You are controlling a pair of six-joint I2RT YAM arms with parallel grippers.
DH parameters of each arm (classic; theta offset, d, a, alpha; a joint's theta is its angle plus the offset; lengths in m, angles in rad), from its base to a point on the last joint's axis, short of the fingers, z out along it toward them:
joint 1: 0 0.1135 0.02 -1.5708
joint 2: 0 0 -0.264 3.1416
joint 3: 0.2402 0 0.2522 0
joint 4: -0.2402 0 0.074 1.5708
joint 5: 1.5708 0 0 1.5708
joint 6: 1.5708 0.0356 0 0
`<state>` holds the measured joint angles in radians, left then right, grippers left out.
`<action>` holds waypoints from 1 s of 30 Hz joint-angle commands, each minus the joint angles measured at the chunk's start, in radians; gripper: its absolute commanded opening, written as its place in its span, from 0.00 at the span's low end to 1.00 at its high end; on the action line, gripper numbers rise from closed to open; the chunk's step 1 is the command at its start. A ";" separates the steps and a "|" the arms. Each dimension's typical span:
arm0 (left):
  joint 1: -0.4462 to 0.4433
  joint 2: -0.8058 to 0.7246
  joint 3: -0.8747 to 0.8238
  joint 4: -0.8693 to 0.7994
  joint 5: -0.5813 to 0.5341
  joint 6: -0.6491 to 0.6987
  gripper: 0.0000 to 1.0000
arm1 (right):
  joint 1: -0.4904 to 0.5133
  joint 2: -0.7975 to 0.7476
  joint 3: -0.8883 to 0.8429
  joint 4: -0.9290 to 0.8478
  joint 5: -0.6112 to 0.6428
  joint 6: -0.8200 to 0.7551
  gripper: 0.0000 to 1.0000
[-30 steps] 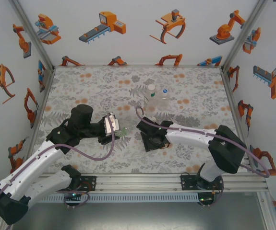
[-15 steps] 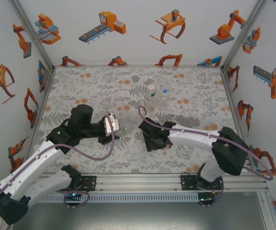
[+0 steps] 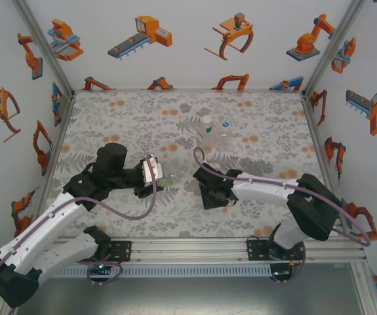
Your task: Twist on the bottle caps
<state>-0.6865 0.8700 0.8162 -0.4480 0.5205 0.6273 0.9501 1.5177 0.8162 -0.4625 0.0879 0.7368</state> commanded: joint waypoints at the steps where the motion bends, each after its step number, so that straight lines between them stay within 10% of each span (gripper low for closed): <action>1: 0.002 -0.003 0.010 0.015 0.017 -0.012 0.00 | -0.007 -0.023 -0.008 0.004 0.016 0.006 0.41; 19: 0.004 -0.001 0.009 0.015 0.019 -0.011 0.00 | -0.014 -0.018 0.006 -0.003 0.025 -0.017 0.31; 30: -0.003 0.040 0.028 -0.026 0.005 0.012 0.00 | -0.013 -0.284 0.077 0.011 -0.042 -0.247 0.17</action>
<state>-0.6865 0.9035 0.8162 -0.4534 0.5133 0.6281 0.9424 1.3071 0.8467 -0.4736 0.0822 0.6125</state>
